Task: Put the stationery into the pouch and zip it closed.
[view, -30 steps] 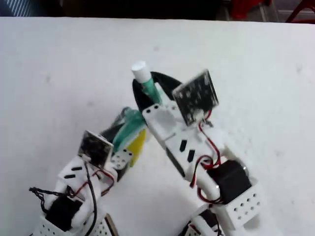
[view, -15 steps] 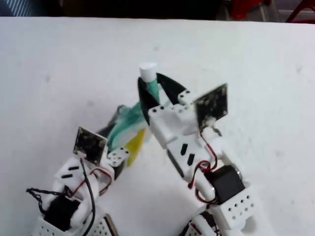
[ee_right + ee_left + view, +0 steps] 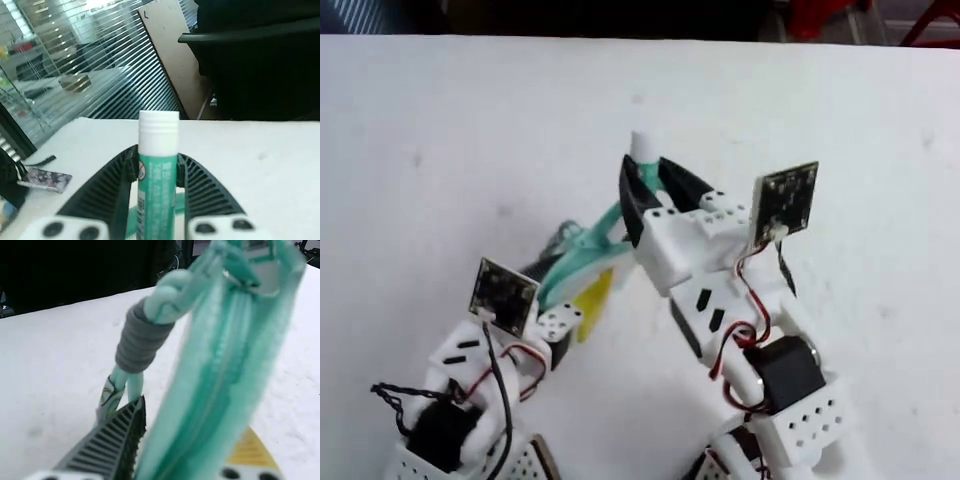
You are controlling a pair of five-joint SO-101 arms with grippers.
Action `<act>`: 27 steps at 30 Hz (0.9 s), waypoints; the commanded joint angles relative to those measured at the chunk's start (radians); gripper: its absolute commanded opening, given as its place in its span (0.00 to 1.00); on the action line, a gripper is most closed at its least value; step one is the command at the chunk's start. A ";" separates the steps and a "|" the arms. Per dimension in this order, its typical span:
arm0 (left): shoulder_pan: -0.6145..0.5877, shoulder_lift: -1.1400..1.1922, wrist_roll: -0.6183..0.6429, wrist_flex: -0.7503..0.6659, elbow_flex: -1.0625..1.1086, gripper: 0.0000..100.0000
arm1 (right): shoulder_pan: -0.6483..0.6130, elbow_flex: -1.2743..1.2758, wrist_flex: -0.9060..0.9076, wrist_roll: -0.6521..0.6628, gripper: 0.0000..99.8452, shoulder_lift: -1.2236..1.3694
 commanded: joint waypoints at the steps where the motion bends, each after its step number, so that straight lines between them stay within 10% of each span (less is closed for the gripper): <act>1: -0.022 -0.007 0.014 -0.003 -0.043 0.21 | 0.001 0.055 0.031 0.041 0.02 -0.013; 14: -0.022 -0.007 0.014 -0.003 -0.043 0.21 | -0.122 0.150 0.156 0.180 0.02 -0.389; 27: 0.038 -0.007 -0.107 -0.081 -0.044 0.03 | -0.130 0.101 -0.269 0.138 0.02 -0.079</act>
